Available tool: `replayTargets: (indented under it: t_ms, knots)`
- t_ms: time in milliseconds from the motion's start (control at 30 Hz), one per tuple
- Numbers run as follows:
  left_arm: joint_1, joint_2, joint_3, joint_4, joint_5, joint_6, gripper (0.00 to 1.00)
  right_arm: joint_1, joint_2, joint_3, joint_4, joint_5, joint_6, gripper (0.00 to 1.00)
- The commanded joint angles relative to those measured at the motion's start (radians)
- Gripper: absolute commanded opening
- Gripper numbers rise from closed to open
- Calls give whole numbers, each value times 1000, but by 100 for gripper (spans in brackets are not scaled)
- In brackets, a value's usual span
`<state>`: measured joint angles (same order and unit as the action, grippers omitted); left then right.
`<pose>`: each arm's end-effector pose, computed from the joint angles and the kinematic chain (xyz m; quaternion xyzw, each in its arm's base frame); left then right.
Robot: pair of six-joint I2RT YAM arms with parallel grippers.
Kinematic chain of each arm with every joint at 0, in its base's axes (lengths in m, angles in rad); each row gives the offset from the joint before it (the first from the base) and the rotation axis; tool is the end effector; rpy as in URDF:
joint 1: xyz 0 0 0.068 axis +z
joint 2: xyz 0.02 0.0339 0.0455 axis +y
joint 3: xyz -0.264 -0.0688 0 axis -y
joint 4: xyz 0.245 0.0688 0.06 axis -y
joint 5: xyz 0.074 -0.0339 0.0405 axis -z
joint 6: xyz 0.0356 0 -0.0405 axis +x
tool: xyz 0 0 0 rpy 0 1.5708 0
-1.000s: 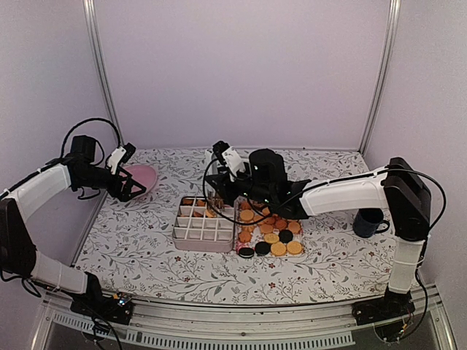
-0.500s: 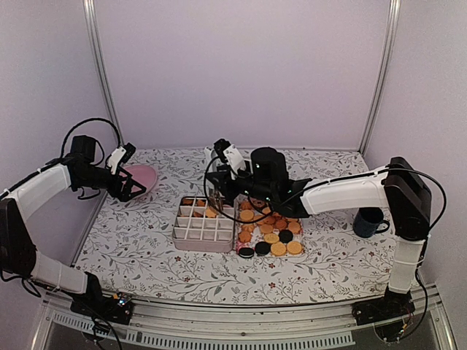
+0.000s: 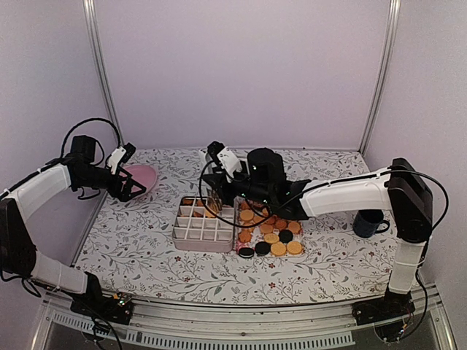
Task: Pack the cookies
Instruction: Adjust the fake cookies in the empty pocket of the box.
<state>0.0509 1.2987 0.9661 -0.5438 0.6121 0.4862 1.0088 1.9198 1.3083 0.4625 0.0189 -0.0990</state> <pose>0.2669 -0.0069 0.2653 0.2937 0.8533 -0.1871 0.3880 0.2423 0.3836 0.2538 -0.3933 0.6477 0.2803 0.5893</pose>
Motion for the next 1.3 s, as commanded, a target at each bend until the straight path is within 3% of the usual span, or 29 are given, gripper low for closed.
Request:
replayTargets:
  t_ms: [0, 167, 400, 667, 1267]
  knots:
    - [6, -9, 11, 4, 2, 4, 99, 31, -26, 40, -58, 17, -48, 7]
    - [6, -10, 13, 5, 1, 3, 99, 65, -6, 74, -88, 52, -100, 6]
    - [6, -11, 8, 5, 2, 2, 99, 136, 54, 154, -156, 253, -247, 3]
    - [6, -16, 7, 5, 4, -1, 99, 138, 79, 161, -160, 381, -289, 2]
    - [6, -23, 0, 5, 1, 3, 99, 129, 66, 150, -113, 280, -219, 4]
